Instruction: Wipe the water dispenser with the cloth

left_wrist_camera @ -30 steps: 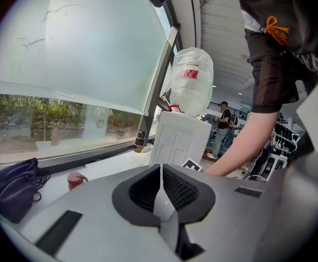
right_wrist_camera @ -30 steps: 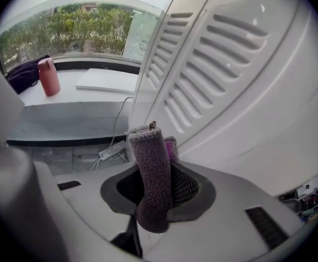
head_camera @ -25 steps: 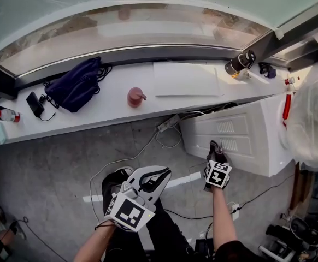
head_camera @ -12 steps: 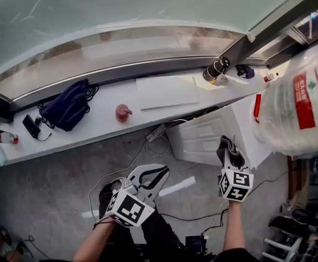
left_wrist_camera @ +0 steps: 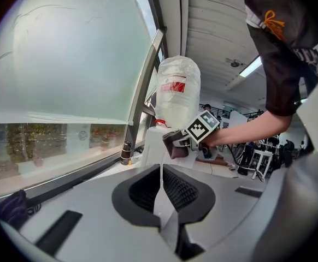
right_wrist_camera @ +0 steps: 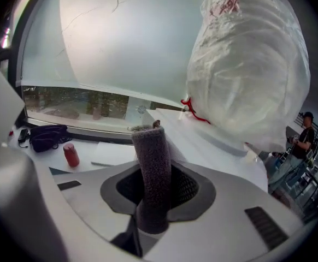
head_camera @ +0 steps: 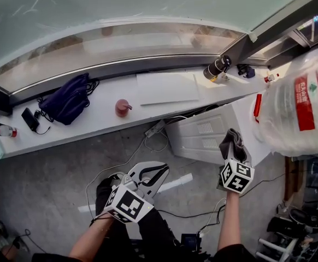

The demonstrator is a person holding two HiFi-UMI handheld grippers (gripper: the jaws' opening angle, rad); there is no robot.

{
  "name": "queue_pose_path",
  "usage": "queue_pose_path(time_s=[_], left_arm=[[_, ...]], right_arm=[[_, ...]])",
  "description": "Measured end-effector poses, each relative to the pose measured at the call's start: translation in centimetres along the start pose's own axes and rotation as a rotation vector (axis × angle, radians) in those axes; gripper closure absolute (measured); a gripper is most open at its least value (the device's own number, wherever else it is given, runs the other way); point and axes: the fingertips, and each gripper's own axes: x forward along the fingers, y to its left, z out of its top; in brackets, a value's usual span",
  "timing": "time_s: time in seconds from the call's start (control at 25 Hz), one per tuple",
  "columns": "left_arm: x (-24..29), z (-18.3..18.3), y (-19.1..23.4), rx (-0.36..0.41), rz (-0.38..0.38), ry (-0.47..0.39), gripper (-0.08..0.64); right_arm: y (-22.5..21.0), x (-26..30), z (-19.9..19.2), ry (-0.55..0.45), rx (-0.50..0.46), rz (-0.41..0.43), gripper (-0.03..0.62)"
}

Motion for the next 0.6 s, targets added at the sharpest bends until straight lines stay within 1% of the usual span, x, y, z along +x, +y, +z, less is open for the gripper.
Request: queue_pose_path(time_s=[0.04,0.2,0.4,0.6], left_arm=[[0.0,-0.3,0.1,-0.008,0.005,0.003,0.531],[0.5,-1.5,1.0,-0.037,0.037,0.009,0.531],[1.6,-2.9,1.6,-0.064,0.061,0.016,0.531],[2.4,-5.0,2.5,-0.095,0.103,0.026,0.531]], right_arm=[[0.3,0.6,-0.7,0.008,0.006,0.002,0.488],[2.4,3.4,-3.9,0.067,-0.034,0.013,0.488],[4.1,7.3,-8.3,0.142,-0.036,-0.012,0.489],[5.9,11.1,-12.7,0.212,-0.115,-0.033,0.489]])
